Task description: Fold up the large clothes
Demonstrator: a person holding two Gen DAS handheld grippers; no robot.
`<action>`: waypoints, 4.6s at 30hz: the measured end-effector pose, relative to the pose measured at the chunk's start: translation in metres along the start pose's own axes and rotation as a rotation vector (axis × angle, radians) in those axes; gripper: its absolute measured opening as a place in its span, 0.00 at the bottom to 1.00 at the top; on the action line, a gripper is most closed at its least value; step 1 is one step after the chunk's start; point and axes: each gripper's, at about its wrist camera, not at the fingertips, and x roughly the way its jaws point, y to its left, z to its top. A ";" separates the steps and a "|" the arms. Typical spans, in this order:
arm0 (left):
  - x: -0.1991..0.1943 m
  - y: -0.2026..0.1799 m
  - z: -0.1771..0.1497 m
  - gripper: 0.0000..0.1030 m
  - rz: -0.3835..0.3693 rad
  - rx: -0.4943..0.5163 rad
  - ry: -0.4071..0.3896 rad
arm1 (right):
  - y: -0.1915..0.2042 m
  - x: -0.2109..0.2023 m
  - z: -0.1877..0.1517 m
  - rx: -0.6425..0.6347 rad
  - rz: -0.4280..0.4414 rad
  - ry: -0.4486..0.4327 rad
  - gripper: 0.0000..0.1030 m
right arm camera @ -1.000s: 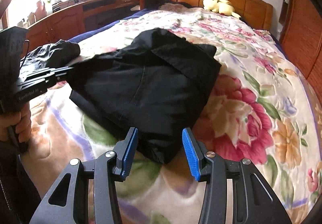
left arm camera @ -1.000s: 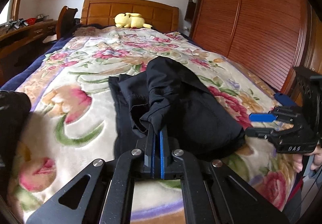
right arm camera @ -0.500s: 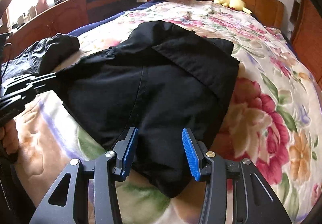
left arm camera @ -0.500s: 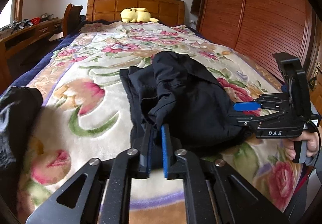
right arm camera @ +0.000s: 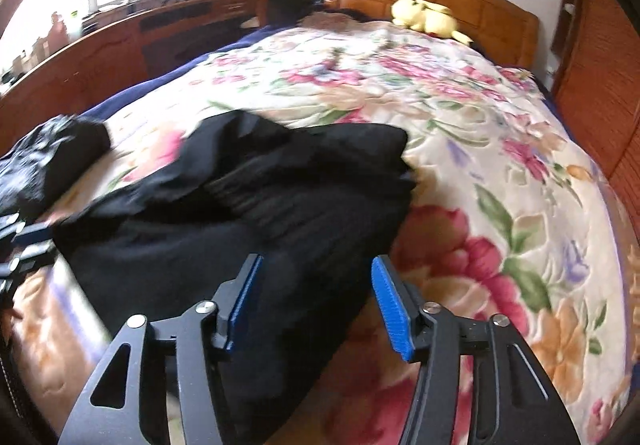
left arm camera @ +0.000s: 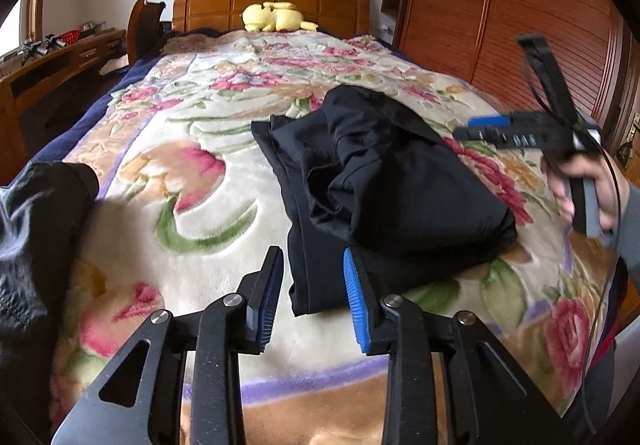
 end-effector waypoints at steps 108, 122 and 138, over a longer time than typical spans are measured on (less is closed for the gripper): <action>-0.268 0.223 -0.053 0.03 0.475 -0.103 -0.257 | 0.246 0.002 0.122 -0.253 0.337 -0.265 0.18; -0.272 0.295 -0.111 0.03 0.643 -0.220 -0.133 | 0.278 0.072 0.119 -0.352 0.387 -0.148 0.20; -0.298 0.292 -0.108 0.06 0.633 -0.288 -0.121 | 0.259 0.084 0.117 -0.360 0.398 -0.129 0.25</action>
